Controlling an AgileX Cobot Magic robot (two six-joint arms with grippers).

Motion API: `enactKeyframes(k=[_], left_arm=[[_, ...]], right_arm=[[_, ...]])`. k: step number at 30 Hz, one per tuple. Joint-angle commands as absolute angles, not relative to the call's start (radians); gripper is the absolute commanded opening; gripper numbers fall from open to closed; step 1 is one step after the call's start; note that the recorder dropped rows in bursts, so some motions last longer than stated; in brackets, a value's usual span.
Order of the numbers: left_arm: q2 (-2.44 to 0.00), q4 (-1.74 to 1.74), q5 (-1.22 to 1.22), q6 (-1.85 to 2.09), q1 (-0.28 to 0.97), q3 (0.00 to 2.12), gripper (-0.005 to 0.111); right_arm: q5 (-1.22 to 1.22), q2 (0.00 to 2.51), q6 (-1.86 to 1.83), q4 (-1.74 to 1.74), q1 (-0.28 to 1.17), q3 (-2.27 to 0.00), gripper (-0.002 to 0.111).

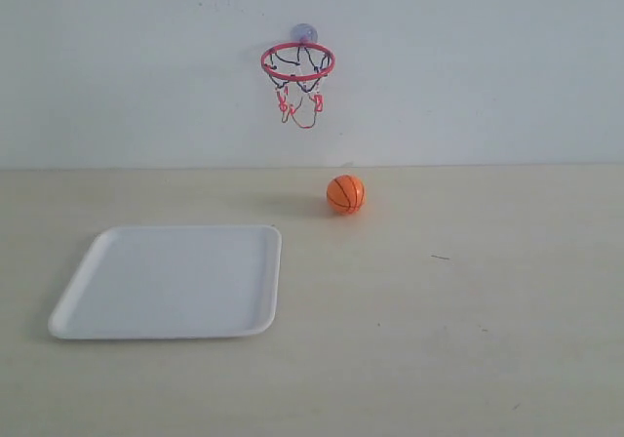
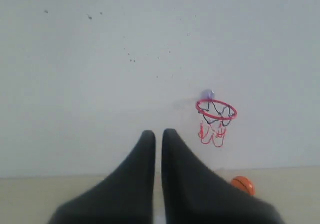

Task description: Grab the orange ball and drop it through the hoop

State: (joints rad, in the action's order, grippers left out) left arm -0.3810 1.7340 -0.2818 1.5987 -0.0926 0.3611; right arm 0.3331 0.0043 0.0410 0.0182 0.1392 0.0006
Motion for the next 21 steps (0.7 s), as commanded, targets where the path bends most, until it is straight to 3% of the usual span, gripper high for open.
enactKeyframes(k=[1,8,14,17,21], left_arm=[[-0.16,1.744,-0.249,1.668,-0.096,0.27,0.004],[-0.02,1.727,-0.178,1.044,-0.096,0.255,0.004],[-0.01,0.605,-0.35,0.452,-0.096,0.239,0.004],[-0.01,0.403,-0.414,0.355,-0.096,0.174,0.004],[-0.006,0.354,-0.27,0.342,-0.096,0.021,0.004]], right_arm=[[0.329,0.0,0.043,0.017,0.14,0.0,-0.001],[0.329,0.0,0.043,0.017,0.14,0.0,-0.001],[0.329,0.0,0.043,0.017,0.14,0.0,-0.001],[0.329,0.0,0.043,0.017,0.14,0.0,-0.001],[0.329,0.0,0.043,0.017,0.14,0.0,-0.001]])
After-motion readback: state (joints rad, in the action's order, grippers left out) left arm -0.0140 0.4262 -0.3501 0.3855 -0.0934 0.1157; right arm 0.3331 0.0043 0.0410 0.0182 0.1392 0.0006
